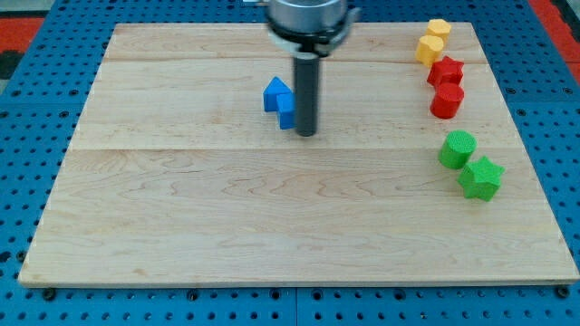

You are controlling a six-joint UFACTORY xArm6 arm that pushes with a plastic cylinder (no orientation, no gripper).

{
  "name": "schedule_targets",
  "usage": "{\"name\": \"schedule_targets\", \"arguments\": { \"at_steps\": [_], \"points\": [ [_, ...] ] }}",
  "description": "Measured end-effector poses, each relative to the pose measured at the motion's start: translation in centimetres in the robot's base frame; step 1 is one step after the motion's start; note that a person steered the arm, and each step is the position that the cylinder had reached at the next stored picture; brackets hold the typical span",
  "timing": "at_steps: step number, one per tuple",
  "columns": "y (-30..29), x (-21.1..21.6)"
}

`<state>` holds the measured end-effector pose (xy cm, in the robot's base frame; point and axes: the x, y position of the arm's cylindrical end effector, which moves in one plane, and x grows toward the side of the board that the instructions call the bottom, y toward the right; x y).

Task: Move the yellow hexagon towards the top center

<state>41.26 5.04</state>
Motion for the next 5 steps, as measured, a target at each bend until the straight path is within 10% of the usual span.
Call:
{"name": "schedule_targets", "arguments": {
  "at_steps": [2, 4, 5],
  "points": [
    [20.9, -0.4],
    [28.5, -13.1],
    [21.7, -17.7]
  ]
}}
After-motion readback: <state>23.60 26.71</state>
